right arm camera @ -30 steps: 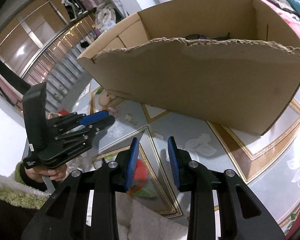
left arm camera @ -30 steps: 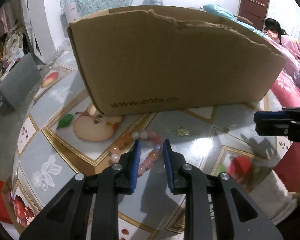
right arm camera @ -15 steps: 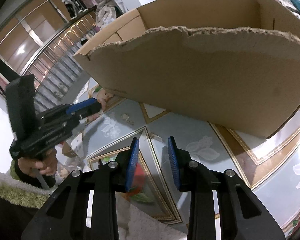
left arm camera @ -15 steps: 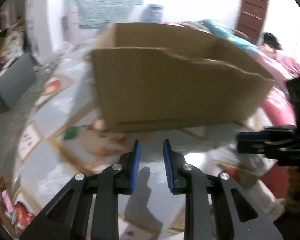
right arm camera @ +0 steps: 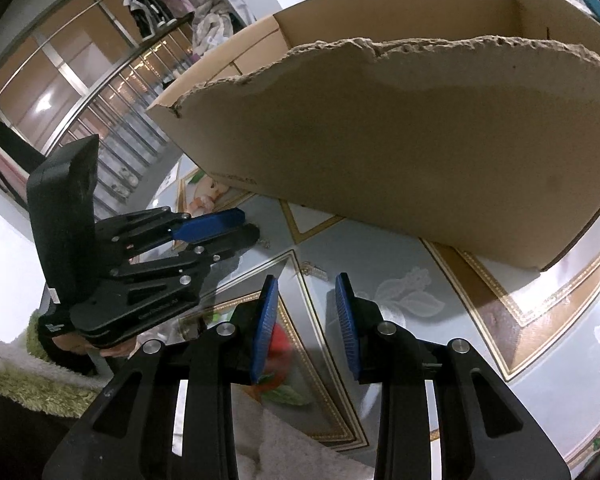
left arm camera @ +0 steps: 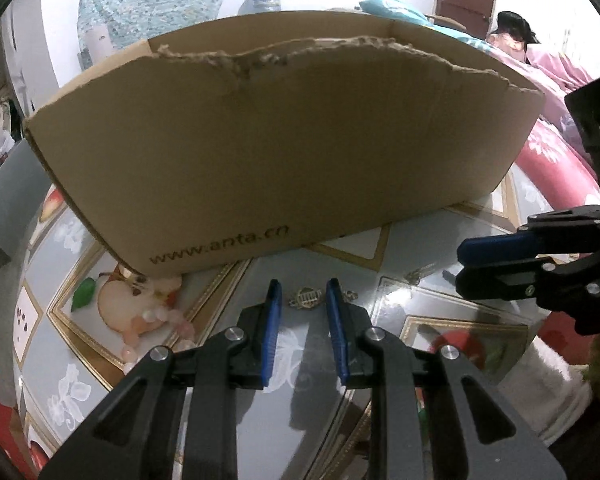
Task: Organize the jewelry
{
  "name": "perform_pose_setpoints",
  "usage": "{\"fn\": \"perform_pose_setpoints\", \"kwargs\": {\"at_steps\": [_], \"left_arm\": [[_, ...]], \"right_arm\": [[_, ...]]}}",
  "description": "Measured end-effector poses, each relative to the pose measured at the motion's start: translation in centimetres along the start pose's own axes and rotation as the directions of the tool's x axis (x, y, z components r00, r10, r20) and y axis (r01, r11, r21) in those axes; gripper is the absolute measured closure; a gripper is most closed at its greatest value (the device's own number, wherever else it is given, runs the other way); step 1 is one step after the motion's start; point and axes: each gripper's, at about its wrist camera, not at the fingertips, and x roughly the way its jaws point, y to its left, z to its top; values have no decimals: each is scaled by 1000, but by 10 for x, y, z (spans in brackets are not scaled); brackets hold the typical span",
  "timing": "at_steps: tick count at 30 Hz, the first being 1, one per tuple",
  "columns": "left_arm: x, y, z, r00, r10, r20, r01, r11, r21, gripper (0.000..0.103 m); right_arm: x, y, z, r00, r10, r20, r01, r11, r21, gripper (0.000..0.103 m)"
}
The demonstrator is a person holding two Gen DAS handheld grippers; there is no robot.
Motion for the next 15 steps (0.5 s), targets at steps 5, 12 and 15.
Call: {"fn": "perform_pose_setpoints", "kwargs": {"at_steps": [5, 12, 15], "left_arm": [[3, -6, 2, 1000, -5, -1, 5, 1000, 13, 86], [2, -6, 1, 1000, -14, -1, 14, 1000, 19, 91], [2, -4, 0, 1000, -21, 1, 21, 1000, 8, 92]], "right_arm": [[-1, -2, 0, 1000, 2, 0, -2, 1000, 4, 73], [-2, -4, 2, 1000, 3, 3, -3, 1000, 13, 73], [-3, -4, 2, 1000, 2, 6, -2, 1000, 13, 73]]}}
